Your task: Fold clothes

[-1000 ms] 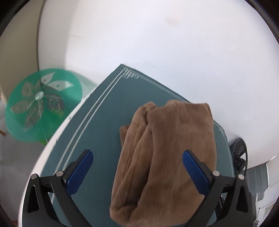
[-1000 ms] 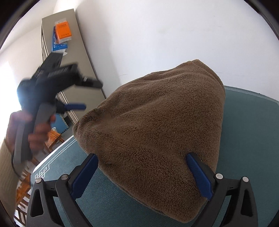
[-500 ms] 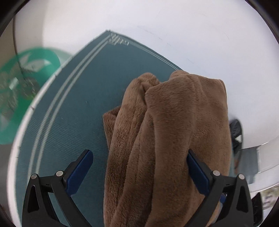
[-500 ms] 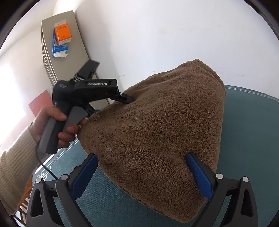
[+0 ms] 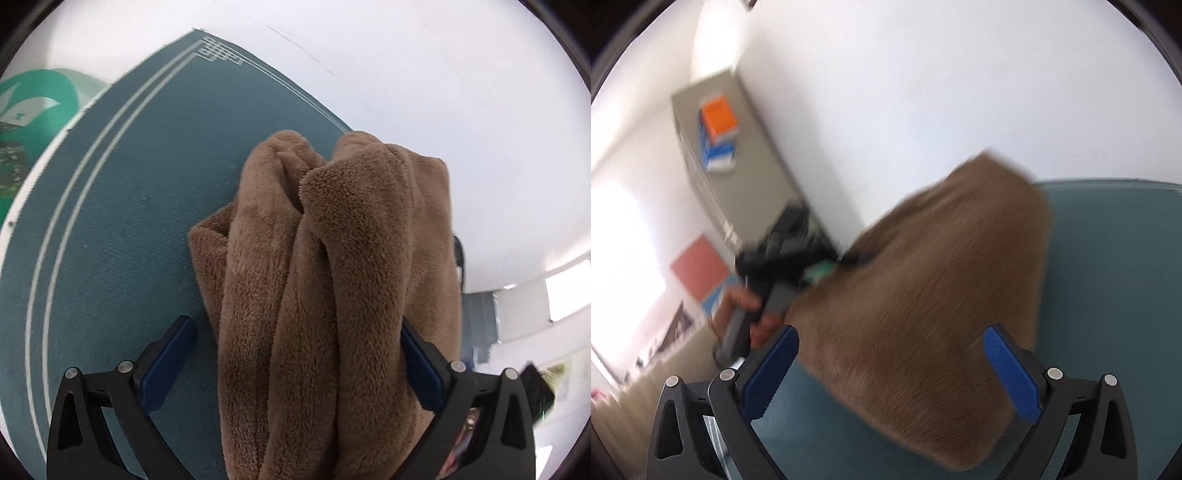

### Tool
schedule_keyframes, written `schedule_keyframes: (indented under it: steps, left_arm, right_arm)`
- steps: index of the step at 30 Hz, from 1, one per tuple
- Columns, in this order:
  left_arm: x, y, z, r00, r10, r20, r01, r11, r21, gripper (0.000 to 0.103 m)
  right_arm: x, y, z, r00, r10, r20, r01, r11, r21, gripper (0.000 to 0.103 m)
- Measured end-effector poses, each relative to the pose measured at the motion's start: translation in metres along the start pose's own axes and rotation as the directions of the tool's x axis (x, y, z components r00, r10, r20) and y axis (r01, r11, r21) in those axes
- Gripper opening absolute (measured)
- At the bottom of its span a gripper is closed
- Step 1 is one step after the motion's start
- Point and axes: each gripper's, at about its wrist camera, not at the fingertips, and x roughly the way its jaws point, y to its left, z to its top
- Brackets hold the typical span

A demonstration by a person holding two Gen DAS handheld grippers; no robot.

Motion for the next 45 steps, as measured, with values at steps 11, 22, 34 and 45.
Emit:
schedule_keyframes:
  steps: [11,22,34,45]
  left_arm:
    - [0.01,0.002,0.009,0.996,-0.079,-0.048,0.084,0.992,0.096,0.103]
    - [0.013,0.015,0.035,0.989,-0.136,-0.059,0.143,0.98,0.137,0.103]
    - [0.004,-0.002,0.022,0.99,-0.13,-0.044,0.133,0.988,0.078,0.085]
    - [0.026,-0.134,-0.016,0.977,-0.18,-0.113,0.202,0.952,0.229,0.071]
  right_arm:
    - [0.062,-0.107,0.041,0.98,0.046,-0.195,0.027,0.935,0.355,0.102]
    - [0.115,-0.108,0.032,0.944,0.2,-0.262,-0.078,0.909,0.41,0.102]
    - [0.09,-0.099,0.035,0.97,0.186,-0.158,-0.117,0.922,0.369,0.052]
    - [-0.056,-0.101,0.049,0.997,0.071,-0.002,-0.068,0.96,0.271,0.051]
